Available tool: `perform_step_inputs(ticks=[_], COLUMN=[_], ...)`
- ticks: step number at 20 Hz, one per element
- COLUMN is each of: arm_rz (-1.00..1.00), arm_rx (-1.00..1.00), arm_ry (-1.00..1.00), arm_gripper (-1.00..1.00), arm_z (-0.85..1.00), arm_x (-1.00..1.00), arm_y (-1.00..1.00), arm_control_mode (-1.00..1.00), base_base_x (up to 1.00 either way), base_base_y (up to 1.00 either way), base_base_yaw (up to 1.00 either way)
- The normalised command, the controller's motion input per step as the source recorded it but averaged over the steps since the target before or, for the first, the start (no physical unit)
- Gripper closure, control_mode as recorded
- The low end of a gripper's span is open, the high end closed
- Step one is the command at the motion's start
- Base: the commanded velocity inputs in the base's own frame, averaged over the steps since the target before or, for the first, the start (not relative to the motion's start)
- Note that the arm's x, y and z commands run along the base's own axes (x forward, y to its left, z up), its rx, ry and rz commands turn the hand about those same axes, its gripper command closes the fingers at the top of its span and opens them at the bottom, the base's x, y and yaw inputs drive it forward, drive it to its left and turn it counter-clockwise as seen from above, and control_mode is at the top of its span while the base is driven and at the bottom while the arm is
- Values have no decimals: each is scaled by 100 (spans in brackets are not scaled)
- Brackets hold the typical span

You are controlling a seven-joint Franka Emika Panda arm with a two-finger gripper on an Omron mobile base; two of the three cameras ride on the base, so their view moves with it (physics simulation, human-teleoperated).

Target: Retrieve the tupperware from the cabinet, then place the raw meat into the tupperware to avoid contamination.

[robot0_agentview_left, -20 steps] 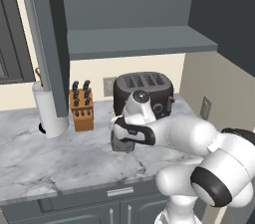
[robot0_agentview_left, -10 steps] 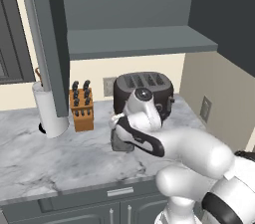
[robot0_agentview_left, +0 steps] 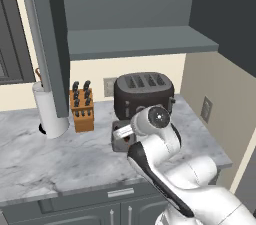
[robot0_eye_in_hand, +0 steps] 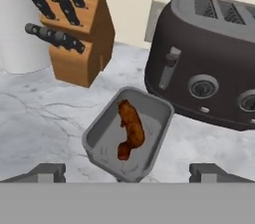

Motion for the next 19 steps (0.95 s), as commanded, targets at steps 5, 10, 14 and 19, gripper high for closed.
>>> perform_step_inputs(ticks=[5, 10, 14, 19], arm_rz=[0, 0, -1, -1], arm_rx=[3, 4, 1, 0], arm_ry=[-28, -23, -44, -9], arm_gripper=[-100, -100, -100, -100], arm_z=[55, 72, 35, 7], arm_x=[-78, -62, -64, -9], arm_y=[-8, -7, -9, -5], arm_control_mode=[-100, -100, -100, -100], base_base_x=[0, 0, 0, 0], base_base_y=[0, 0, 0, 0], base_base_yaw=[0, 0, 0, 0])
